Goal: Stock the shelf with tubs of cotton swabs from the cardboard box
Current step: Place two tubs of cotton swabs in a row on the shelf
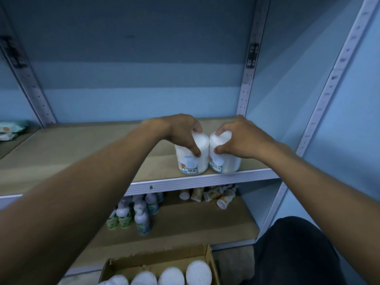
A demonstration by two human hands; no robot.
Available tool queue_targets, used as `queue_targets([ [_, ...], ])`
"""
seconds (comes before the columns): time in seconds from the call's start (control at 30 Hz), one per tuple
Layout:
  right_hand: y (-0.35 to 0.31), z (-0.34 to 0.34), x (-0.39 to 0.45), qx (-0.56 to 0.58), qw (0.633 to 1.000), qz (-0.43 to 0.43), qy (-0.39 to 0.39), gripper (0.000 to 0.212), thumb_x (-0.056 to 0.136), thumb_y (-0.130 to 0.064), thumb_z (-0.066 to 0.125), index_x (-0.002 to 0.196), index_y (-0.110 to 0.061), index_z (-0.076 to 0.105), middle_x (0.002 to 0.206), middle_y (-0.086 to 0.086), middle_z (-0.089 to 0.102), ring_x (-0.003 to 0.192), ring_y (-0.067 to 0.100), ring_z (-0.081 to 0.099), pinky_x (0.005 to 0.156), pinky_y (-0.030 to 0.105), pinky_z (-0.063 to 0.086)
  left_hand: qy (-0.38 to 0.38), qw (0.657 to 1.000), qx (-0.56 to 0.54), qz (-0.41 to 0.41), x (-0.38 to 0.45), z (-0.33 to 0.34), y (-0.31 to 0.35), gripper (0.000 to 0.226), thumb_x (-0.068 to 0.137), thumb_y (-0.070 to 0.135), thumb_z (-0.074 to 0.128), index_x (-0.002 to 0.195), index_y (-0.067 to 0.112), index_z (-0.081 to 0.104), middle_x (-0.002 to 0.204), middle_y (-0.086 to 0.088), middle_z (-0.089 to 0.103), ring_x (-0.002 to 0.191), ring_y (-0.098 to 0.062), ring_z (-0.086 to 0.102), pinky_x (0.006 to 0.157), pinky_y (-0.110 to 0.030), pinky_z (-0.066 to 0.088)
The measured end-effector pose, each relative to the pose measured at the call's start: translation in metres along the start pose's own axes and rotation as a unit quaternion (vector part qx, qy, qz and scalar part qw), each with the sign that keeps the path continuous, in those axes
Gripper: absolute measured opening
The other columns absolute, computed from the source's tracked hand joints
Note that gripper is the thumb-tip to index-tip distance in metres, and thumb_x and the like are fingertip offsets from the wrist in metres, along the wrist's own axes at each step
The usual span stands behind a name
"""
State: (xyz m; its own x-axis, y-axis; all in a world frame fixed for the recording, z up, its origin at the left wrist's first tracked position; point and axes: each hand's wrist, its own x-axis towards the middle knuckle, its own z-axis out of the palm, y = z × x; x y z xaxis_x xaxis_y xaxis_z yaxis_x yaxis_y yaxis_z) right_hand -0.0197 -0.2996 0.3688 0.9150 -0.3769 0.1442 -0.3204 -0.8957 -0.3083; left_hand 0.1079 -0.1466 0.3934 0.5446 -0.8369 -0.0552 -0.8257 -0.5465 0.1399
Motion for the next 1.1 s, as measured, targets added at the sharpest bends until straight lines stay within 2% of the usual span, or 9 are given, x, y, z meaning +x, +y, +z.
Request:
queue_targets([
  [0.1,0.011,0.01,0.007,-0.008,1.0,0.018,0.0,0.048,0.069,-0.049,0.08,0.114,-0.039,0.065,0.133,-0.001,0.053,0.122,0.021,0.053,0.101,0.036,0.045,0.004,1.0,-0.009,0.008,0.012,0.013,0.0,0.08,0.066,0.05,0.084,0.136,0.026,0.053,0.134,0.006,0.056,0.114,-0.015,0.053,0.083,-0.021,0.037],
  [0.23,0.02,0.019,0.006,-0.013,0.999,0.05,-0.001,0.045,0.075,-0.048,0.076,0.116,-0.042,0.062,0.128,-0.002,0.05,0.117,0.025,0.057,0.096,0.034,0.046,0.01,0.999,-0.035,0.02,0.022,0.022,0.0,0.074,0.067,0.045,0.084,0.132,0.027,0.056,0.13,0.006,0.056,0.104,-0.013,0.051,0.083,-0.023,0.042],
  [0.33,0.023,0.02,0.004,-0.022,0.999,0.038,0.012,0.049,0.074,-0.052,0.076,0.119,-0.041,0.062,0.129,-0.003,0.056,0.122,0.021,0.053,0.095,0.032,0.044,0.019,0.999,-0.039,0.024,0.024,0.025,-0.001,0.072,0.067,0.044,0.084,0.132,0.029,0.056,0.132,0.005,0.055,0.115,-0.016,0.053,0.094,-0.029,0.046],
  [0.43,0.021,0.016,0.001,-0.027,0.999,0.037,0.011,0.059,0.07,-0.052,0.079,0.124,-0.04,0.059,0.129,-0.002,0.058,0.121,0.022,0.053,0.093,0.032,0.045,0.033,0.998,-0.044,0.017,0.019,0.028,-0.003,0.08,0.063,0.05,0.084,0.134,0.03,0.054,0.136,0.007,0.05,0.122,-0.016,0.049,0.099,-0.031,0.044],
  [0.5,0.018,0.013,-0.003,-0.04,0.998,0.032,0.023,0.058,0.071,-0.048,0.08,0.125,-0.041,0.059,0.127,-0.004,0.055,0.12,0.022,0.053,0.092,0.035,0.048,0.051,0.998,-0.046,0.011,0.014,0.03,-0.003,0.079,0.061,0.055,0.084,0.131,0.031,0.055,0.135,0.007,0.049,0.122,-0.015,0.048,0.096,-0.029,0.043],
  [0.6,0.012,0.012,-0.007,-0.062,0.997,0.015,0.034,0.052,0.077,-0.035,0.079,0.126,-0.039,0.061,0.125,-0.004,0.054,0.119,0.021,0.052,0.086,0.033,0.047,0.093,0.995,-0.045,0.001,0.008,0.033,-0.001,0.065,0.066,0.052,0.083,0.122,0.028,0.062,0.127,0.005,0.053,0.115,-0.014,0.05,0.08,-0.025,0.037],
  [0.67,0.01,0.015,-0.008,-0.082,0.996,0.009,0.043,0.048,0.081,-0.026,0.075,0.126,-0.037,0.062,0.125,-0.003,0.056,0.117,0.021,0.054,0.081,0.031,0.044,0.108,0.993,-0.041,-0.004,0.005,0.035,0.001,0.058,0.069,0.049,0.082,0.118,0.025,0.064,0.122,0.005,0.058,0.11,-0.014,0.052,0.076,-0.023,0.035],
  [0.8,0.012,0.023,-0.006,-0.1,0.993,0.012,0.061,0.047,0.084,-0.015,0.07,0.124,-0.038,0.063,0.127,-0.002,0.062,0.115,0.025,0.059,0.085,0.033,0.048,0.127,0.991,-0.035,-0.012,0.006,0.043,0.005,0.051,0.073,0.041,0.082,0.118,0.023,0.065,0.121,0.002,0.06,0.113,-0.016,0.053,0.079,-0.022,0.036],
  [1.1,0.025,0.034,0.016,-0.13,0.987,0.01,0.099,0.048,0.084,-0.013,0.067,0.125,-0.04,0.063,0.123,0.001,0.065,0.112,0.029,0.061,0.087,0.036,0.049,0.138,0.99,-0.024,-0.022,0.026,0.047,0.006,0.051,0.074,0.042,0.081,0.12,0.025,0.066,0.123,0.003,0.06,0.114,-0.017,0.055,0.086,-0.026,0.041],
])
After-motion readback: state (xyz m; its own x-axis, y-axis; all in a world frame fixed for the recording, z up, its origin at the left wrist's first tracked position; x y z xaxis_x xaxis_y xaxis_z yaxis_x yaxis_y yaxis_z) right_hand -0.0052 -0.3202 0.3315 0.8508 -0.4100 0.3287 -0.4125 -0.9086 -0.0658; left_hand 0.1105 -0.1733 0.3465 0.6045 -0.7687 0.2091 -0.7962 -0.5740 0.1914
